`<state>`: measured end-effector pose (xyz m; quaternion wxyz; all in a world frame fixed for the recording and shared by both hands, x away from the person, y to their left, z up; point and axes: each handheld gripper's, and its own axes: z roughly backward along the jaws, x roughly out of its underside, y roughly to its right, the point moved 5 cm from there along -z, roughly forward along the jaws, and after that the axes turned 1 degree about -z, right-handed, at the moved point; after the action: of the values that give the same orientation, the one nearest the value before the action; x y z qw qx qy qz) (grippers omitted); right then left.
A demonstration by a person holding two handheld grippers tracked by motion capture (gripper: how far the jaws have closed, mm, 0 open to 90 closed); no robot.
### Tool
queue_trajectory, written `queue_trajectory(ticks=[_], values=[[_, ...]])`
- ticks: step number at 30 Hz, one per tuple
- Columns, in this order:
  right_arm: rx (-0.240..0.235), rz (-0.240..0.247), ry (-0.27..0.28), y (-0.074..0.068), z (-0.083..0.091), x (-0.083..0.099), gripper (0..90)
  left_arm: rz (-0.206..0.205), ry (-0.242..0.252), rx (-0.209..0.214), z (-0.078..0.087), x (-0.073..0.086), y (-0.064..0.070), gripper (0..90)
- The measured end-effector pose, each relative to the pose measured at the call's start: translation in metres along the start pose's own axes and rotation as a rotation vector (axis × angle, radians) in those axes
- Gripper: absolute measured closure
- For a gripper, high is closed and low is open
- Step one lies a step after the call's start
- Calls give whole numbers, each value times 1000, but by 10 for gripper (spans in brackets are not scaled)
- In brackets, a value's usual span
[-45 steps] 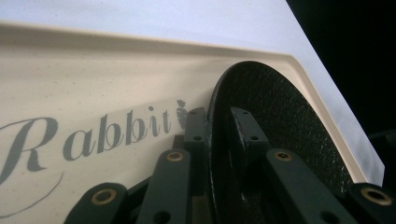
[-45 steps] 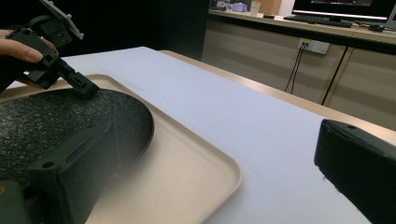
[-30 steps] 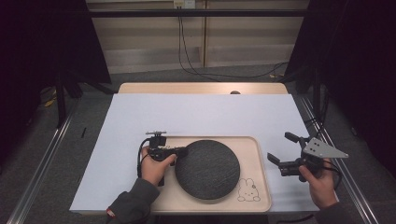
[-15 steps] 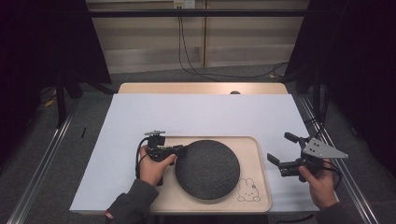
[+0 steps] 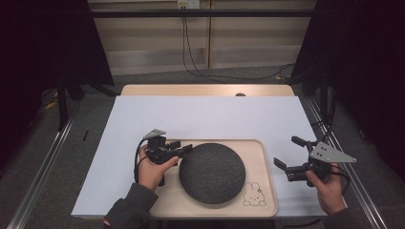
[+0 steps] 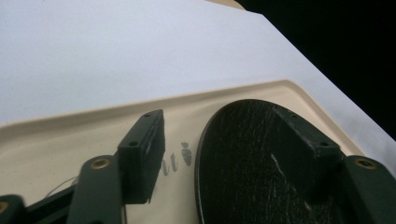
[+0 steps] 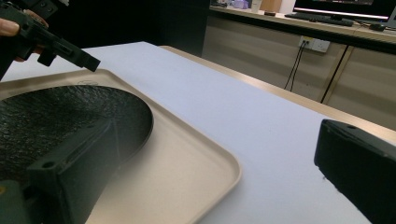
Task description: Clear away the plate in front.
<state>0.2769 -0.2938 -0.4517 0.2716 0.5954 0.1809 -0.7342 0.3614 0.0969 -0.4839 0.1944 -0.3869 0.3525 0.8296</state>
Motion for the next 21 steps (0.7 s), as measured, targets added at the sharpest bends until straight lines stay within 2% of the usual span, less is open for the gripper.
queue_trajectory(ticks=[9,15,21], values=[[-3,-1,-1,0,-1,1,0,-49,35,-3,10,-6,0,183],[-8,0,-7,-1,-2,1,0,-40,72,-25,17,-10,-4,113],[-6,4,-6,0,-4,1,0,-71,95,-32,28,-11,-8,48]])
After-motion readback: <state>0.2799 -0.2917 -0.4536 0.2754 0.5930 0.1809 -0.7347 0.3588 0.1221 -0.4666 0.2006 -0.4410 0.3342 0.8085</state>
